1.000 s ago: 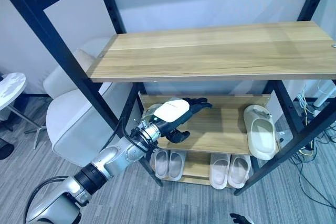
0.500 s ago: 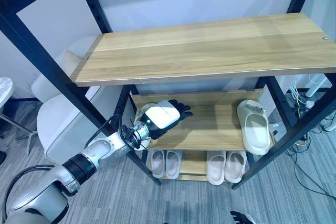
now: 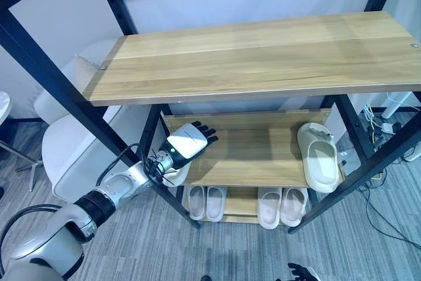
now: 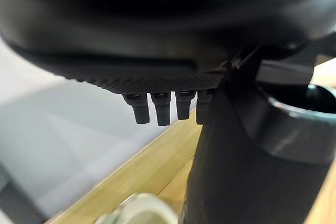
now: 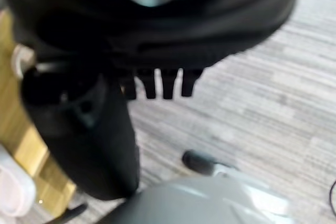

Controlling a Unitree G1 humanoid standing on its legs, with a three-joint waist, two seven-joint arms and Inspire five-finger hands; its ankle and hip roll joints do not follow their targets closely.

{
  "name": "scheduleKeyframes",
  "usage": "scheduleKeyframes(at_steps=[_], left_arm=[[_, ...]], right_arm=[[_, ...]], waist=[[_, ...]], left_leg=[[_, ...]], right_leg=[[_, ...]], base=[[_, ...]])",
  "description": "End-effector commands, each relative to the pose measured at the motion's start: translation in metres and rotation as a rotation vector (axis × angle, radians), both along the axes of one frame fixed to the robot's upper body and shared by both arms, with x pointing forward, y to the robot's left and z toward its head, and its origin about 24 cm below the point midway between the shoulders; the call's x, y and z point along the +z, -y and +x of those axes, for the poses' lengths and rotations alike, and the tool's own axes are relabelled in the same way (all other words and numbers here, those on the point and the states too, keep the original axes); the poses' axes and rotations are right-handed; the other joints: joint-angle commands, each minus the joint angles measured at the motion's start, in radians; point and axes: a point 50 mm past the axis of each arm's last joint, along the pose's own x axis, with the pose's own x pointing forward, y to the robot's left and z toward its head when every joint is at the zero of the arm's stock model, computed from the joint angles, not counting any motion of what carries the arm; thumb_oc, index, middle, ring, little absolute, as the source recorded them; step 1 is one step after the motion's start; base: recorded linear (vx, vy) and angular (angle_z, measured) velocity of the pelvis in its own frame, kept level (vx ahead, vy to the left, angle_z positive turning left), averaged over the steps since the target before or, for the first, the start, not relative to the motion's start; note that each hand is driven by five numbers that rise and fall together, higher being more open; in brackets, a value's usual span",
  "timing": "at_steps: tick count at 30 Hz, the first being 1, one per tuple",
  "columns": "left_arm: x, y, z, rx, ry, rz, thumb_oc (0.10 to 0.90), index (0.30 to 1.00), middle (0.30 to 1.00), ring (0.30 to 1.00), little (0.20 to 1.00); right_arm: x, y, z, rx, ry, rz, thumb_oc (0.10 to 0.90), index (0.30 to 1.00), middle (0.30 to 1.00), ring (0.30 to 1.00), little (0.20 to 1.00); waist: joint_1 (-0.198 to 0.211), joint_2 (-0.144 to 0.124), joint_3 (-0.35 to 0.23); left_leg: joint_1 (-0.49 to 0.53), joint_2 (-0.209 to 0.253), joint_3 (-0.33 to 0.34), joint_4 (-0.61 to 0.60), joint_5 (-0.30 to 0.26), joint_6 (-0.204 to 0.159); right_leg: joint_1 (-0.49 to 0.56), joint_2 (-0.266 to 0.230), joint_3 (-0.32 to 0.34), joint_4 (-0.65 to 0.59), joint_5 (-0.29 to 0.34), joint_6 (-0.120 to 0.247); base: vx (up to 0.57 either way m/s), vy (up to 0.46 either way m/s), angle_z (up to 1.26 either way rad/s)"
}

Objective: Arrange the slippers neatly on the shoe rack.

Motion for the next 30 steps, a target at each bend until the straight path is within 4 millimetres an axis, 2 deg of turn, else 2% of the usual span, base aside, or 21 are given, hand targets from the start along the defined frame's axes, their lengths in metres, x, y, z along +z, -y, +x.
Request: scheduleKeyframes(at_steps=[1, 8, 30], left_arm=[[0.101, -0.023, 0.040, 0.108, 0.371, -0.015, 0.800, 0.900, 0.900, 0.900, 0.900], [0.103, -0.026, 0.046, 0.137, 0.364, 0.016, 0.800, 0.900, 0.900, 0.900, 0.900], [0.099, -0.024, 0.062, 0.205, 0.372, 0.065, 0.800, 0.900, 0.900, 0.900, 0.900]], right_arm=[[-0.002, 0.004, -0.026, -0.025, -0.046, -0.004, 0.800, 0.900, 0.900, 0.900, 0.900], [-0.003, 0.001, -0.027, -0.034, -0.045, 0.009, 0.800, 0.900, 0.900, 0.900, 0.900], [-0.002, 0.002, -0.019, -0.038, -0.031, 0.000, 0.800, 0.900, 0.900, 0.900, 0.900]], waist=[[0.011, -0.030, 0.006], [0.008, -0.041, 0.003], [-0.005, -0.052, -0.006]], left_leg=[[0.000, -0.017, -0.055, 0.002, -0.079, -0.036], [-0.002, -0.014, -0.051, 0.002, -0.081, -0.037], [-0.059, -0.014, -0.034, 0.002, -0.073, -0.037]], right_leg=[[-0.080, -0.055, -0.024, 0.004, 0.034, 0.109], [-0.085, -0.055, -0.019, 0.004, 0.034, 0.110], [-0.158, -0.055, -0.006, 0.004, 0.054, 0.113]], base=[[0.00, 0.000, 0.00], [0.00, 0.000, 0.00], [0.00, 0.003, -0.02]])
